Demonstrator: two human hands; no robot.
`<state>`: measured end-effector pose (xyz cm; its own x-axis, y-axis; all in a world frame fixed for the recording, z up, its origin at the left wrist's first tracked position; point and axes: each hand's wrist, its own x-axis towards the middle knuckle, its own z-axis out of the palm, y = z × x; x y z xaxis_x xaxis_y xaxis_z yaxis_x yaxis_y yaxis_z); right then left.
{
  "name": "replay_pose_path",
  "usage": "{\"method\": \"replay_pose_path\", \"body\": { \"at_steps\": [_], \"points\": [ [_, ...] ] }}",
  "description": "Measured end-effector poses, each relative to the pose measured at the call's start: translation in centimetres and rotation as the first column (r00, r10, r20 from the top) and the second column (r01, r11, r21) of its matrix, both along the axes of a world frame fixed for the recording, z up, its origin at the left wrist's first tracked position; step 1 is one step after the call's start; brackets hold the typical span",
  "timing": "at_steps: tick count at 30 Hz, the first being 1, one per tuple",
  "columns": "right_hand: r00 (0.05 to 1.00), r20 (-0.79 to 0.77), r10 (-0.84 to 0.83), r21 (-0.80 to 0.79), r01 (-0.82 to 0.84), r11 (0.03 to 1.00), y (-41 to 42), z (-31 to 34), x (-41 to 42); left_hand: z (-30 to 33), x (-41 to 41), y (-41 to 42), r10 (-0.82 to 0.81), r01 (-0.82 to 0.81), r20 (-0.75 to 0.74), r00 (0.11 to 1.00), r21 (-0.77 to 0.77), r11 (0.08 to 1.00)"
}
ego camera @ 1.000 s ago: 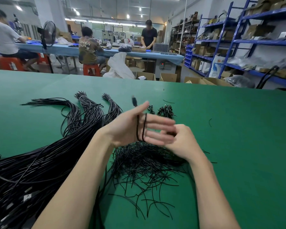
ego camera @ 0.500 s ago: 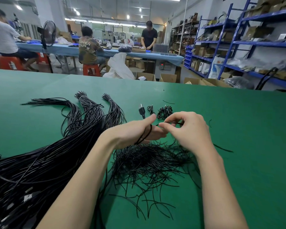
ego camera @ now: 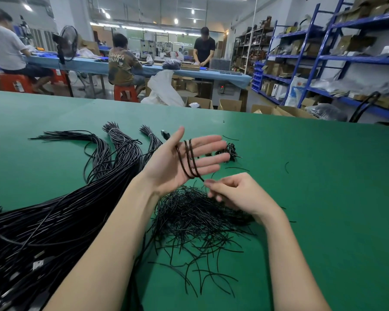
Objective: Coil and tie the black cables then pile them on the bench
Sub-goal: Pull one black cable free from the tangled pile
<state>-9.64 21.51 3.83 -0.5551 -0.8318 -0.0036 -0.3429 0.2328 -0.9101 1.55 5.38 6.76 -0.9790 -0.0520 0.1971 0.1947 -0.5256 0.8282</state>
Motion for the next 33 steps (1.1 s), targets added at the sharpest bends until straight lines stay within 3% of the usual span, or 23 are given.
{"method": "replay_pose_path", "body": {
  "at_steps": [4, 6, 12, 14, 16, 20, 24, 27, 33],
  "points": [
    [0.98, -0.198, -0.019, 0.082, 0.036, 0.996, 1.5, 1.0, -1.2, 0.0, 0.4, 0.5, -0.162, 0.227, 0.222, 0.961, -0.309, 0.924],
    [0.959, -0.282, 0.034, 0.147, 0.008, 0.989, 1.8, 1.6, -1.4, 0.0, 0.3, 0.9, -0.22, 0.346, 0.347, 0.912, -0.36, 0.867],
    [0.972, -0.234, -0.038, 0.042, 0.049, 0.998, 2.6, 3.6, -1.3, 0.0, 0.1, 1.8, -0.082, 0.452, 0.585, 0.807, -0.522, 0.724],
    [0.967, -0.228, -0.113, -0.041, 0.107, 0.993, 1.8, 3.9, -0.7, -0.1, -0.2, 2.6, -0.034, 0.403, 0.564, 0.825, -0.545, 0.735],
    [0.965, -0.171, -0.2, -0.126, 0.18, 0.976, 1.1, 3.9, -0.1, -0.1, -0.8, 2.9, 0.053, 0.251, 0.49, 0.87, -0.534, 0.807],
    [0.964, 0.228, -0.134, -0.256, 0.193, 0.947, 0.6, 4.2, 0.6, 0.0, -1.4, 2.4, 0.192, -0.059, 0.319, 0.928, -0.383, 0.922],
    [0.95, 0.312, -0.033, -0.209, 0.102, 0.973, 0.7, 3.7, 0.7, 0.4, -1.3, 2.5, 0.222, -0.141, 0.251, 0.942, -0.303, 0.942],
    [0.937, 0.348, 0.019, -0.182, 0.048, 0.982, 1.0, 2.9, 0.3, 0.7, -1.0, 2.1, 0.199, -0.18, 0.181, 0.963, -0.114, 0.977],
    [0.941, 0.335, 0.04, -0.1, -0.007, 0.995, 0.8, 1.4, 0.0, 0.9, -0.7, 1.6, 0.115, -0.117, 0.08, 0.99, 0.024, 0.993]
  ]
}}
